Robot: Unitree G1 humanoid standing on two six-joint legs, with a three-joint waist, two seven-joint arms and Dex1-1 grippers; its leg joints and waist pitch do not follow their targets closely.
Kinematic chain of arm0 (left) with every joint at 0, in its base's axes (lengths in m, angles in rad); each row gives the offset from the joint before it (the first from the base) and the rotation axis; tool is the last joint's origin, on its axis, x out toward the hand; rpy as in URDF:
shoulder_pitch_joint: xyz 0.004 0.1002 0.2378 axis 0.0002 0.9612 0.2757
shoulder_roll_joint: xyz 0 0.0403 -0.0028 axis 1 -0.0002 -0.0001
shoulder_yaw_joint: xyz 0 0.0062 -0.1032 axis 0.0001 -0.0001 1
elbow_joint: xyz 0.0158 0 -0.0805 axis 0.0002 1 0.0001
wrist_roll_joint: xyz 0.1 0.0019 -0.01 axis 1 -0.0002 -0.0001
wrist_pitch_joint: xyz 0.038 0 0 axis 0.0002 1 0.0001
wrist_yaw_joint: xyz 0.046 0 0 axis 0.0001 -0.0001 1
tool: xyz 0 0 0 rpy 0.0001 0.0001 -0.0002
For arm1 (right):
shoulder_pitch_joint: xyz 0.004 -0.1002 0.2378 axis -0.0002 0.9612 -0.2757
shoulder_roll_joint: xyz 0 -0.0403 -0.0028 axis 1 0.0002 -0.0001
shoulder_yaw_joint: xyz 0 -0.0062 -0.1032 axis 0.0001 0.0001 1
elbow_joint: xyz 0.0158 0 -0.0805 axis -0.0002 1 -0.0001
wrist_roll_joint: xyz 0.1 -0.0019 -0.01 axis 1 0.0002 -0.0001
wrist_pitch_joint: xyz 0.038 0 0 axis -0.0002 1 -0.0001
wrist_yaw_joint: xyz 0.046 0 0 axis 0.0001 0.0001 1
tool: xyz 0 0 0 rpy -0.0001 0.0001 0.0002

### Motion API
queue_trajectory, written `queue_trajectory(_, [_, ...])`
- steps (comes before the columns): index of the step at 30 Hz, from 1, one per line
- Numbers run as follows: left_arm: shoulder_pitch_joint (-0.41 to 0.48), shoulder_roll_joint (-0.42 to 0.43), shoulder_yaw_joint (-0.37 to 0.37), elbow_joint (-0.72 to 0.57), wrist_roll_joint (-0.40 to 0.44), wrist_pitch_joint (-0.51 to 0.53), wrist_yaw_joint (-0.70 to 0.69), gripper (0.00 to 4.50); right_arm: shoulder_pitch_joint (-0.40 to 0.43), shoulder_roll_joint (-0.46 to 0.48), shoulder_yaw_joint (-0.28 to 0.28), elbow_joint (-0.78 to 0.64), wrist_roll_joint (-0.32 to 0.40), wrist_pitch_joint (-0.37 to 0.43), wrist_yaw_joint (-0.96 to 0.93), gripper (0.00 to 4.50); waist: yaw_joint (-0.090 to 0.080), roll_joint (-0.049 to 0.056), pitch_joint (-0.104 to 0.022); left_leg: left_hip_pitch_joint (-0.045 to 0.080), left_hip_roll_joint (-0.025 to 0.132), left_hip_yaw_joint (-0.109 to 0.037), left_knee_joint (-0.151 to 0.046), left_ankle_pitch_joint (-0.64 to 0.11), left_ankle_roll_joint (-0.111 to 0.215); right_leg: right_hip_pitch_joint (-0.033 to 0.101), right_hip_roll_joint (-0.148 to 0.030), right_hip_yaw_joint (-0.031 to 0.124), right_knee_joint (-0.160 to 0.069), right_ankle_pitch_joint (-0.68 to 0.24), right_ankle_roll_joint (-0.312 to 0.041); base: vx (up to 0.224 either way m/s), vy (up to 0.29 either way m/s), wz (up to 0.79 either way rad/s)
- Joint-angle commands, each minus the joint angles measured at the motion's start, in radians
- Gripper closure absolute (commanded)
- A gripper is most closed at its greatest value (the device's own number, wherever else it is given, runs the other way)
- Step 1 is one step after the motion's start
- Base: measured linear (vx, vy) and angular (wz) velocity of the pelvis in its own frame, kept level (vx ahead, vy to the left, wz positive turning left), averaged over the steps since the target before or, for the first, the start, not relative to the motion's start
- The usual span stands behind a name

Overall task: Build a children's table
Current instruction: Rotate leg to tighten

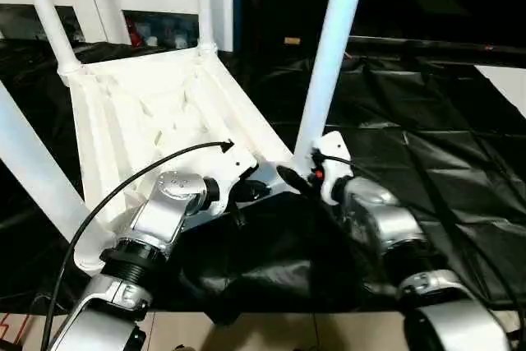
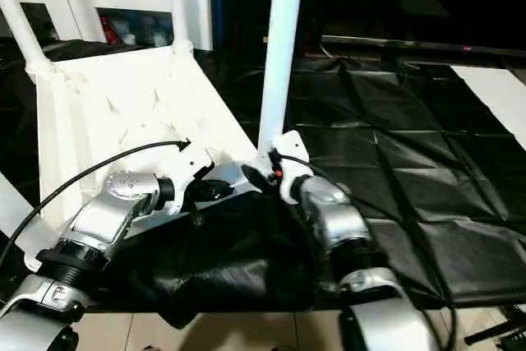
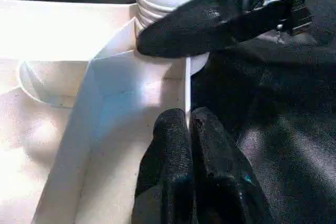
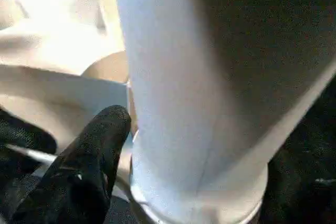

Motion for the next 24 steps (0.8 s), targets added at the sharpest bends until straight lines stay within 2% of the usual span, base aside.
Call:
queue_trajectory(1, [0.013,-0.029,-0.063,-0.033,-0.064,-0.041,-0.087,4.5,0.011,0.02,0.071,-0.031,0.029,-0.002,0.137,0.67,0.003,0.009,-0.063,-0.003,-0.005,0.011,-0.064,-0.334,0.034,0.047,-0.023,0.019,-0.075,-0.302,-0.183,0.0,0.0,0.0])
queue_trajectory(3, [0.029,0.015,-0.057,-0.05,-0.097,-0.067,-0.18,4.5,0.025,-0.041,0.072,-0.07,0.05,-0.004,0.274,0.67,0.01,0.006,-0.064,-0.002,-0.006,0.015,-0.06,-0.294,0.051,0.05,-0.023,0.02,-0.07,-0.251,-0.207,0.0,0.0,0.0])
queue_trajectory(5, [0.032,0.022,-0.056,-0.055,-0.102,-0.068,-0.195,4.5,0.026,-0.051,0.072,-0.073,0.053,-0.002,0.296,0.67,0.012,0.008,-0.066,-0.002,-0.004,0.018,-0.058,-0.257,0.066,0.049,-0.022,0.021,-0.062,-0.191,-0.23,0.0,0.0,0.0])
queue_trajectory(6, [0.039,0.045,-0.057,-0.066,-0.122,-0.067,-0.249,4.5,0.037,-0.085,0.087,-0.096,0.059,-0.005,0.371,0.67,0.014,0.005,-0.068,-0.004,-0.005,0.017,-0.056,-0.236,0.073,0.054,-0.021,0.019,-0.057,-0.166,-0.241,0.0,0.0,0.0])
queue_trajectory(8, [0.041,0.056,-0.059,-0.068,-0.124,-0.07,-0.269,4.5,0.041,-0.099,0.094,-0.104,0.062,0.001,0.405,0.67,0.019,0.01,-0.066,-0.005,-0.003,0.018,-0.055,-0.215,0.078,0.055,-0.021,0.019,-0.053,-0.145,-0.249,0.0,0.0,0.0])
queue_trajectory(9, [0.041,0.073,-0.063,-0.067,-0.127,-0.079,-0.302,4.5,0.048,-0.12,0.106,-0.12,0.068,0.012,0.453,0.67,0.021,0.007,-0.064,-0.004,-0.002,0.019,-0.057,-0.227,0.075,0.052,-0.022,0.019,-0.056,-0.169,-0.247,0.0,0.0,0.0])
queue_trajectory(13, [0.026,0.118,-0.069,-0.044,-0.131,-0.106,-0.391,4.5,0.062,-0.17,0.138,-0.149,0.077,0.062,0.586,0.67,0.038,0.009,-0.063,0.002,0.002,0.021,-0.058,-0.253,0.068,0.05,-0.022,0.019,-0.058,-0.217,-0.233,0.0,0.0,0.0])
queue_trajectory(15, [0.02,0.125,-0.071,-0.039,-0.134,-0.107,-0.407,4.5,0.064,-0.173,0.144,-0.151,0.076,0.067,0.599,0.67,0.04,0.007,-0.061,0.0,0.002,0.02,-0.059,-0.262,0.054,0.049,-0.025,0.02,-0.058,-0.24,-0.229,0.0,0.0,0.0])
queue_trajectory(18, [0.005,0.139,-0.073,-0.026,-0.143,-0.114,-0.443,4.5,0.071,-0.178,0.158,-0.167,0.083,0.089,0.633,0.92,0.04,0.005,-0.06,-0.001,0.0,0.02,-0.061,-0.266,0.046,0.049,-0.026,0.02,-0.061,-0.269,-0.216,0.0,0.0,0.0])
queue_trajectory(24, [0.003,0.142,-0.077,-0.022,-0.143,-0.119,-0.463,4.5,0.079,-0.177,0.169,-0.196,0.095,0.119,0.651,1.35,0.041,0.007,-0.062,0.0,0.001,0.019,-0.06,-0.258,0.04,0.048,-0.026,0.021,-0.06,-0.259,-0.216,0.0,0.0,0.0])
